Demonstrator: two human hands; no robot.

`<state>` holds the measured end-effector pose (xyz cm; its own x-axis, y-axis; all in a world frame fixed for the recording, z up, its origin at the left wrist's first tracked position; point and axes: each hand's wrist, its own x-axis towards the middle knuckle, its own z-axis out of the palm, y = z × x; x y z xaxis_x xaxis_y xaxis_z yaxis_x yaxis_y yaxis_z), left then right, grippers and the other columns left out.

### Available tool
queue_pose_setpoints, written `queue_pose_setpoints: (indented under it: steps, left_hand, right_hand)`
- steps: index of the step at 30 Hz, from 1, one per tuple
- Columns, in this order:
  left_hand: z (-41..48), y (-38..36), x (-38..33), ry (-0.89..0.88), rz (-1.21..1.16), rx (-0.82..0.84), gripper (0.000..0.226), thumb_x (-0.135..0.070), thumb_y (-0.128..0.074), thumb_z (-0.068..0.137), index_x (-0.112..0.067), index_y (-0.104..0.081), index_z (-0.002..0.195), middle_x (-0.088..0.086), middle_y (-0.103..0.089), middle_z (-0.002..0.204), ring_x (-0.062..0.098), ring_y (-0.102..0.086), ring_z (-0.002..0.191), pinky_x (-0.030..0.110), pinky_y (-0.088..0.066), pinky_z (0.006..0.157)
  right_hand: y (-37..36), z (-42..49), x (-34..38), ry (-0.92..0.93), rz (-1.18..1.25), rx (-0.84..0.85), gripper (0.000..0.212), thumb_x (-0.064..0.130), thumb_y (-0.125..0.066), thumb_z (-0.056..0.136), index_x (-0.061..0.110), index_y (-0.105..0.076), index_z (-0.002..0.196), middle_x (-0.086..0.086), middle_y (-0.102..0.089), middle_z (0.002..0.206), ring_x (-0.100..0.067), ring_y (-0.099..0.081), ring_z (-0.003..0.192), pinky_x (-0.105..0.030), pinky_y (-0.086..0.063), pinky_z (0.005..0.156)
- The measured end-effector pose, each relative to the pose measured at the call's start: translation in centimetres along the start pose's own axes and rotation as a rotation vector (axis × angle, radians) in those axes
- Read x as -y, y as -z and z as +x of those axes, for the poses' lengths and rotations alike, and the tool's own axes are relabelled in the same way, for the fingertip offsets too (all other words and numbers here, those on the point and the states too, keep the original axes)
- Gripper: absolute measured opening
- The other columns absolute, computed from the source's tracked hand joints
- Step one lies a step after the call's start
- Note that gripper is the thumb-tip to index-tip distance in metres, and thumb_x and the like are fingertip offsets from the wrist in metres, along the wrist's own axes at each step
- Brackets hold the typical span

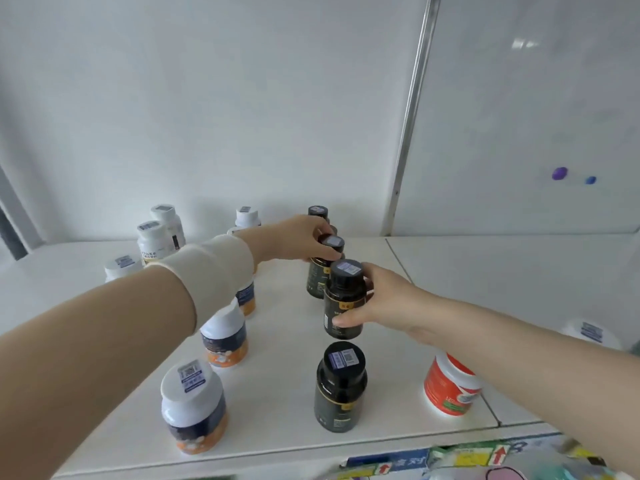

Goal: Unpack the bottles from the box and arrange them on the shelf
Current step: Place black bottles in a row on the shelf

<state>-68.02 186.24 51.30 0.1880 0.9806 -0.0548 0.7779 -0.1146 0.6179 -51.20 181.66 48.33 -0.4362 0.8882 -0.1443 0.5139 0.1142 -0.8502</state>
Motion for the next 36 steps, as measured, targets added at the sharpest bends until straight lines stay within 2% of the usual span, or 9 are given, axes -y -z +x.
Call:
queue_pose_setpoints:
  steps: [3, 7, 14, 17, 21, 23, 25, 31, 36]
  left_hand:
    - [0.6, -0.5, 0.6, 0.006, 0.127, 0.067, 0.041, -0.035, -0.066, 0.084, -0.017, -0.052, 0.119, -0.002, -0.056, 0.103, 0.013, -0.055, 0.087, 0.015, -0.043, 0.065]
    - [1.1, -0.7, 1.1, 0.023, 0.206, 0.09, 0.052, -0.04, -0.067, 0.082, -0.016, -0.05, 0.124, 0.003, -0.059, 0.119, 0.02, -0.06, 0.1, 0.025, -0.046, 0.08]
    - [1.3, -0.9, 1.0, 0.01, 0.221, 0.111, 0.052, -0.035, -0.064, 0.085, -0.015, -0.044, 0.13, 0.002, -0.052, 0.128, 0.019, -0.055, 0.103, 0.025, -0.04, 0.083]
    - [1.2, -0.8, 1.0, 0.012, 0.224, 0.121, 0.054, -0.034, -0.064, 0.086, -0.016, -0.043, 0.132, 0.002, -0.051, 0.131, 0.019, -0.052, 0.109, 0.027, -0.041, 0.089]
    - [0.1, -0.2, 0.1, 0.044, 0.21, 0.114, 0.057, -0.031, -0.063, 0.087, -0.015, -0.04, 0.136, 0.002, -0.05, 0.135, 0.019, -0.051, 0.116, 0.027, -0.04, 0.096]
    - [-1.3, 0.5, -0.9, 0.054, 0.253, 0.099, 0.057, -0.031, -0.062, 0.088, -0.013, -0.038, 0.138, 0.003, -0.05, 0.137, 0.019, -0.051, 0.12, 0.028, -0.038, 0.097]
    - [-3.0, 1.5, -1.8, 0.065, 0.391, 0.073, 0.055, -0.033, -0.059, 0.09, -0.014, -0.039, 0.137, 0.002, -0.05, 0.137, 0.021, -0.05, 0.122, 0.029, -0.038, 0.1]
    - [-10.4, 4.5, -3.5, 0.15, 0.818, -0.075, 0.045, -0.044, -0.052, 0.09, -0.027, -0.042, 0.13, -0.003, -0.053, 0.125, 0.024, -0.055, 0.108, 0.043, -0.045, 0.095]
    - [-19.1, 4.7, -3.3, 0.267, 0.95, -0.082, 0.041, -0.047, -0.051, 0.089, -0.033, -0.044, 0.127, -0.005, -0.056, 0.124, 0.026, -0.056, 0.109, 0.045, -0.047, 0.093]
  right_hand:
    - [-0.7, 1.1, 0.1, -0.006, -0.046, 0.066, 0.061, 0.004, -0.079, 0.068, 0.019, -0.051, 0.12, 0.005, -0.06, 0.102, -0.017, -0.058, 0.102, -0.024, -0.045, 0.082]
    - [-1.2, 1.9, 0.0, -0.007, -0.109, 0.077, 0.064, 0.003, -0.079, 0.067, 0.017, -0.051, 0.122, 0.005, -0.059, 0.102, -0.016, -0.057, 0.1, -0.024, -0.043, 0.083]
    - [-1.7, 1.9, -0.9, -0.041, -0.227, 0.096, 0.068, 0.005, -0.082, 0.062, 0.016, -0.052, 0.122, -0.004, -0.063, 0.121, -0.023, -0.056, 0.115, -0.037, -0.043, 0.104]
    - [-1.8, 1.6, -0.8, -0.044, -0.264, 0.114, 0.057, 0.008, -0.082, 0.062, 0.018, -0.056, 0.112, -0.004, -0.066, 0.112, -0.024, -0.059, 0.11, -0.036, -0.046, 0.1]
    - [-0.6, 0.3, 0.2, -0.088, -0.242, 0.133, 0.051, 0.012, -0.079, 0.07, 0.018, -0.05, 0.112, 0.007, -0.056, 0.094, -0.013, -0.053, 0.092, -0.023, -0.041, 0.08]
    - [0.2, -0.6, 1.0, -0.085, -0.271, 0.132, 0.057, 0.015, -0.078, 0.073, 0.014, -0.05, 0.122, 0.004, -0.056, 0.098, -0.011, -0.053, 0.088, -0.021, -0.043, 0.078]
    - [1.0, -1.5, 2.0, -0.082, -0.273, 0.096, 0.063, 0.019, -0.077, 0.075, 0.011, -0.046, 0.129, -0.005, -0.057, 0.116, -0.016, -0.054, 0.098, -0.026, -0.044, 0.088]
    - [0.1, -3.7, 5.8, 0.162, -0.455, -0.104, 0.059, 0.031, -0.065, 0.085, 0.01, -0.042, 0.135, -0.008, -0.048, 0.137, -0.023, -0.048, 0.125, -0.03, -0.038, 0.1]
    - [-4.9, -6.8, 8.4, 0.376, -0.875, -0.112, 0.054, 0.035, -0.053, 0.089, 0.009, -0.039, 0.134, -0.016, -0.044, 0.133, -0.033, -0.045, 0.122, -0.04, -0.041, 0.099]
